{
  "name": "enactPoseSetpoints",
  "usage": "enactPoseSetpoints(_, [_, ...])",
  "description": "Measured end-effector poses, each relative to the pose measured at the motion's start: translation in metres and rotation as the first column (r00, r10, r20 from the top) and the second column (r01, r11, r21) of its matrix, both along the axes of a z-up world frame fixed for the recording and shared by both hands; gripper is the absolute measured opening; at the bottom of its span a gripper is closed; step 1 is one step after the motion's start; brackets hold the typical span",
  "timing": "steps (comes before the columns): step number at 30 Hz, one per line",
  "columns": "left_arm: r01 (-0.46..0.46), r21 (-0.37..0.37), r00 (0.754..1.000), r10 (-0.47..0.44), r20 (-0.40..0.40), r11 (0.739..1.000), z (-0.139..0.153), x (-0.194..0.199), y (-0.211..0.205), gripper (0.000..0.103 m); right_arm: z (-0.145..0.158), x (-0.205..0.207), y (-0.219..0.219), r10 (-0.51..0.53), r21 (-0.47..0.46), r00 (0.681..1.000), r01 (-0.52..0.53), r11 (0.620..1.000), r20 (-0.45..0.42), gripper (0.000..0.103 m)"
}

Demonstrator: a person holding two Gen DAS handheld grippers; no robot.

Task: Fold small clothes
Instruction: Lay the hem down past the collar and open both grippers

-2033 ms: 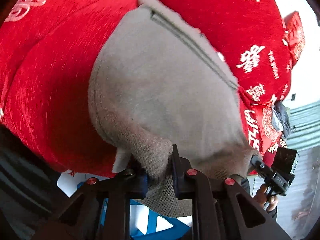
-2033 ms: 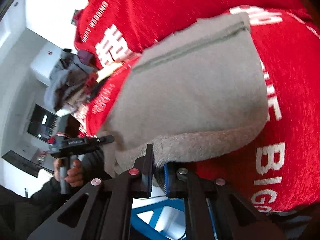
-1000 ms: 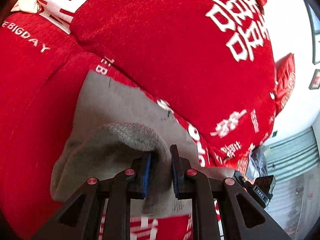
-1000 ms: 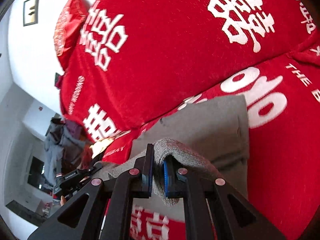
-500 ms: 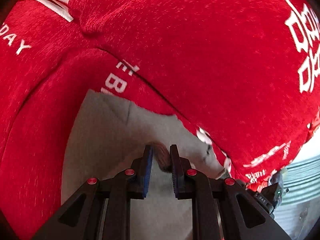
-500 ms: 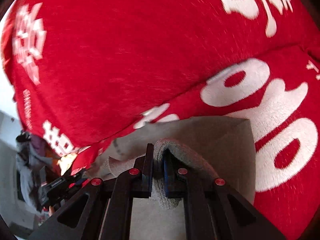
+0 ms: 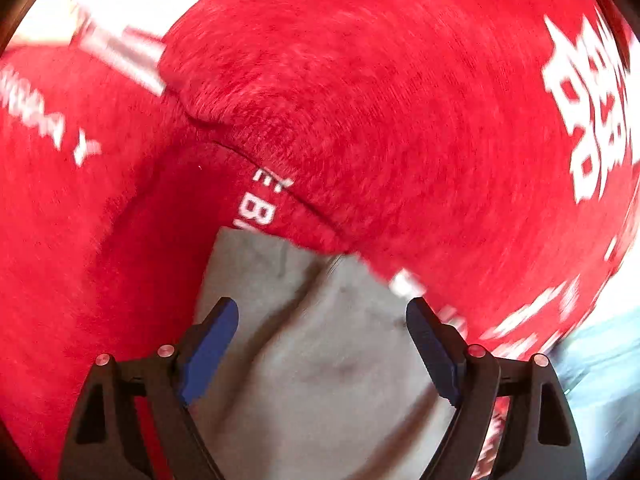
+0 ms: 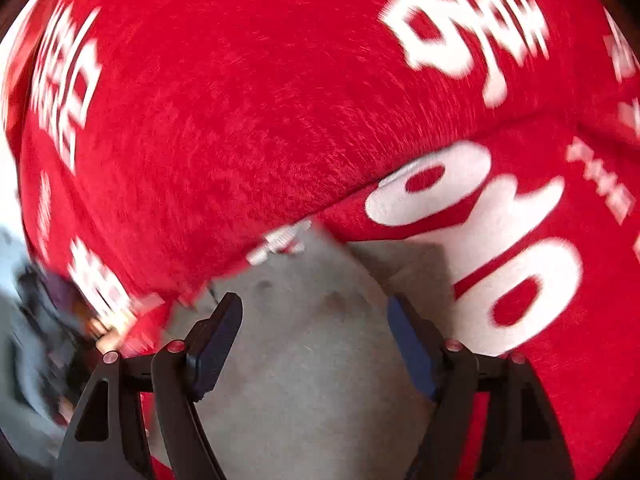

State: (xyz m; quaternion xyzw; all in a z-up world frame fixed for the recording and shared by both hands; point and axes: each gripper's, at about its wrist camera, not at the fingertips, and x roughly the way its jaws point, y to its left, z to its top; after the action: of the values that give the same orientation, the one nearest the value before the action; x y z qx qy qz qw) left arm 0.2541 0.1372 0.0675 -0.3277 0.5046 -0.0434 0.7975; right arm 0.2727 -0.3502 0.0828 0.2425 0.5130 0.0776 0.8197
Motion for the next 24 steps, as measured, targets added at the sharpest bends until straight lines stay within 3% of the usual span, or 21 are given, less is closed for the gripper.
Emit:
enactPoseSetpoints(2, [0.104, 0.179, 0.995, -0.103, -0.015, 0.978, 0.002, -0.001, -0.015, 0.086, 0.004, 0.0, 0.01, 0.081, -0.127, 0.997, -0.08, 0.989, -0.003, 0.078])
enactPoseSetpoints(4, [0.224, 0.289, 0.975, -0.215, -0.063, 0.931, -0.005, 0.007, -0.03, 0.086, 0.005, 0.005, 0.019, 0.161, -0.214, 0.987, -0.16, 0.964, -0.012, 0.078])
enactPoseSetpoints(8, [0.417, 0.321, 0.909, -0.38, -0.172, 0.85, -0.031, 0.034, -0.059, 0.086, -0.007, 0.036, 0.034, 0.253, -0.313, 0.965, -0.26, 0.913, -0.065, 0.078])
enactPoseSetpoints(11, [0.501, 0.336, 0.865, -0.447, -0.229, 0.797, -0.047, 0.046, -0.078, 0.085, -0.025, 0.058, 0.034, 0.254, -0.288, 0.96, -0.277, 0.917, -0.117, 0.078])
enactPoseSetpoints(13, [0.521, 0.343, 0.853, -0.471, -0.223, 0.782, -0.051, 0.05, -0.088, 0.069, -0.042, 0.07, 0.037, 0.262, -0.269, 0.954, -0.292, 0.918, -0.144, 0.072])
enactPoseSetpoints(14, [0.521, 0.35, 0.853, -0.467, -0.232, 0.778, -0.054, 0.053, -0.089, 0.064, -0.048, 0.074, 0.04, 0.271, -0.272, 0.951, -0.303, 0.913, -0.15, 0.066])
enactPoseSetpoints(15, [0.507, 0.374, 0.862, -0.454, -0.226, 0.777, -0.056, 0.057, -0.091, 0.05, -0.052, 0.074, 0.042, 0.281, -0.273, 0.947, -0.315, 0.909, -0.157, 0.047])
enactPoseSetpoints(16, [0.5, 0.39, 0.866, -0.454, -0.21, 0.774, -0.054, 0.058, -0.091, 0.037, -0.06, 0.077, 0.046, 0.301, -0.263, 0.938, -0.338, 0.904, -0.172, 0.021])
enactPoseSetpoints(17, [0.507, 0.377, 0.862, -0.466, -0.202, 0.775, -0.053, 0.058, -0.093, 0.009, -0.066, 0.077, 0.049, 0.317, -0.244, 0.93, -0.356, 0.902, -0.184, 0.011])
enactPoseSetpoints(19, [0.484, 0.326, 0.875, -0.442, -0.199, 0.812, -0.049, 0.062, -0.083, 0.009, -0.065, 0.076, 0.052, 0.322, -0.252, 0.934, -0.352, 0.901, -0.156, 0.006])
enactPoseSetpoints(23, [0.397, 0.366, 0.917, -0.378, -0.126, 0.841, -0.031, 0.061, -0.07, 0.007, -0.034, 0.071, 0.046, 0.291, -0.275, 0.956, -0.287, 0.918, -0.029, 0.006])
enactPoseSetpoints(24, [0.362, 0.361, 0.932, -0.346, -0.11, 0.859, -0.029, 0.062, -0.064, 0.007, -0.031, 0.071, 0.046, 0.285, -0.282, 0.958, -0.278, 0.918, -0.019, 0.006])
